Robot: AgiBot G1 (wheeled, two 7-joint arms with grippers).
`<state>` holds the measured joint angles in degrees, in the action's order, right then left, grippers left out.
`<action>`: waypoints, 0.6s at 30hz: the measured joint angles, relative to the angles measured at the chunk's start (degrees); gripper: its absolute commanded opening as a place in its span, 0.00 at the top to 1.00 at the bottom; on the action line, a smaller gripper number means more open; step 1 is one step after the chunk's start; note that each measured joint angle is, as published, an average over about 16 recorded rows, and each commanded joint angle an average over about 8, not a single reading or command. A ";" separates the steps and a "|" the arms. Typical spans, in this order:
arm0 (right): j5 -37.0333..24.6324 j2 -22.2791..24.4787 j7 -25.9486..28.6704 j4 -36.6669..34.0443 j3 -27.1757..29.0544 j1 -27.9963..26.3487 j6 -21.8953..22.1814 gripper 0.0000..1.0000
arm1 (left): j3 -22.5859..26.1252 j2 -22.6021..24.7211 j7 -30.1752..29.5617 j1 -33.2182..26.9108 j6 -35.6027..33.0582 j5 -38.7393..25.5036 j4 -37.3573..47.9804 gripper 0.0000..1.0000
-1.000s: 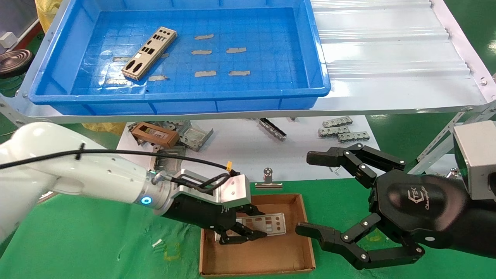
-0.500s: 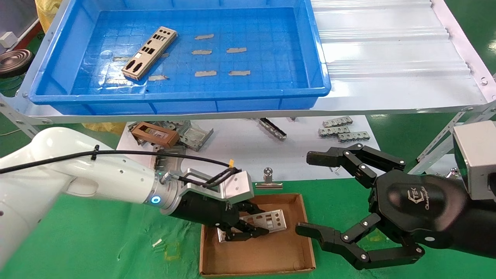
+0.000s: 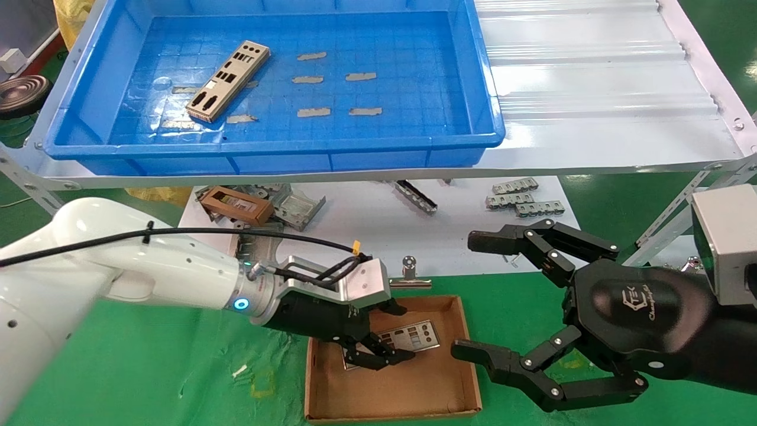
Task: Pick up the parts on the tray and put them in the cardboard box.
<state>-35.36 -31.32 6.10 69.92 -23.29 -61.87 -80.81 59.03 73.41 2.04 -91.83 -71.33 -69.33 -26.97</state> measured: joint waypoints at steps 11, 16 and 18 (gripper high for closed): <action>0.00 0.00 0.00 0.00 0.00 0.00 0.00 0.00 | -3.06 -5.61 1.54 0.86 -10.18 6.92 -2.88 0.00; 0.01 0.00 0.00 -0.01 0.00 0.00 0.01 0.00 | -4.36 -8.06 1.73 1.64 -14.78 10.23 -3.98 0.00; 0.01 0.00 0.00 -0.01 0.00 0.00 0.02 0.00 | -4.67 -8.63 1.81 1.91 -15.93 11.04 -4.18 0.00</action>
<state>-35.35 -31.31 6.09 69.91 -23.29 -61.86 -80.80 54.35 64.78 3.85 -89.92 -87.27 -58.29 -31.15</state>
